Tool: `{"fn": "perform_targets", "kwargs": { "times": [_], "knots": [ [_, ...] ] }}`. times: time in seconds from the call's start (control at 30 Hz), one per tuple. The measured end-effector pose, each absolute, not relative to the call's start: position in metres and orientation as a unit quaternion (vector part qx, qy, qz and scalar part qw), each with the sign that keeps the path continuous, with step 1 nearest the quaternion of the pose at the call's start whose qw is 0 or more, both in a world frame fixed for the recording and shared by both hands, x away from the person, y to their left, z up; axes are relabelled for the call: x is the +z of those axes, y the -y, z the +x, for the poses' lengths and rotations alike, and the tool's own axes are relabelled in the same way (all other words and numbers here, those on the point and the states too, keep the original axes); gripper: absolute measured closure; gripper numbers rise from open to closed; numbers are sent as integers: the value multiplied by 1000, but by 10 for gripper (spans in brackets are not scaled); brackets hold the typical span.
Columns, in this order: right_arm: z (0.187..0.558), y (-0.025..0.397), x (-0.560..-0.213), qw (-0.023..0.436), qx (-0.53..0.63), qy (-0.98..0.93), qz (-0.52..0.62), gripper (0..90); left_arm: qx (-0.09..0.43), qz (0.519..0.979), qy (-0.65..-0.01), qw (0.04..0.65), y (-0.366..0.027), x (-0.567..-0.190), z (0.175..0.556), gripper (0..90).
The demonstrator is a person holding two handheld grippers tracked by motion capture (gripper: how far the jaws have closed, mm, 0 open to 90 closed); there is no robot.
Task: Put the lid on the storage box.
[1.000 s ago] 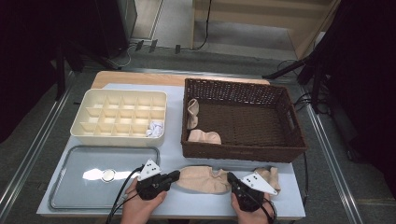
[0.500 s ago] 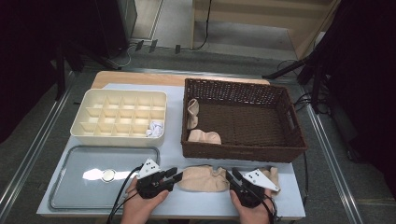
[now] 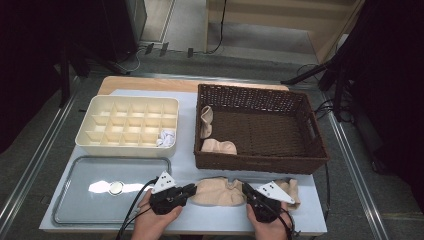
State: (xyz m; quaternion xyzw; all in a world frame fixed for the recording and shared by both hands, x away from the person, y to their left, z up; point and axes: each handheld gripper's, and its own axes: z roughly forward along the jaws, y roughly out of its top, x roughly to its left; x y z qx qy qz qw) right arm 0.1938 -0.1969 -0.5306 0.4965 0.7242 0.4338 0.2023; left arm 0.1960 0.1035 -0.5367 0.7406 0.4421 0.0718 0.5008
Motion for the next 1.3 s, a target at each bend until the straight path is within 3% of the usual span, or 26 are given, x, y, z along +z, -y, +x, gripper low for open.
{"fn": "perform_targets", "kwargs": {
  "times": [0.1,0.3,0.4,0.53,0.77,0.93,1.0,1.17,1.3],
  "knots": [
    [187,205,-518,217,454,-708,496,794,72,736,-439,510,-107,-534,194,671],
    [172,237,-498,267,459,-685,498,669,80,723,-443,524,-118,-529,191,598],
    [165,257,-498,301,440,-675,510,591,82,721,-444,526,-121,-529,190,590],
    [165,273,-508,312,412,-669,534,502,85,722,-444,524,-124,-529,191,590],
    [169,273,-527,301,364,-691,547,458,86,725,-443,521,-123,-530,189,592],
    [169,272,-533,306,339,-705,543,500,86,726,-436,524,-121,-527,185,593],
    [170,274,-534,304,345,-699,547,556,86,725,-436,526,-121,-526,184,592],
    [173,283,-533,300,354,-684,563,791,87,723,-438,528,-124,-525,186,597],
    [172,285,-531,290,368,-677,568,822,88,725,-436,526,-124,-526,186,598]
  ]
}}
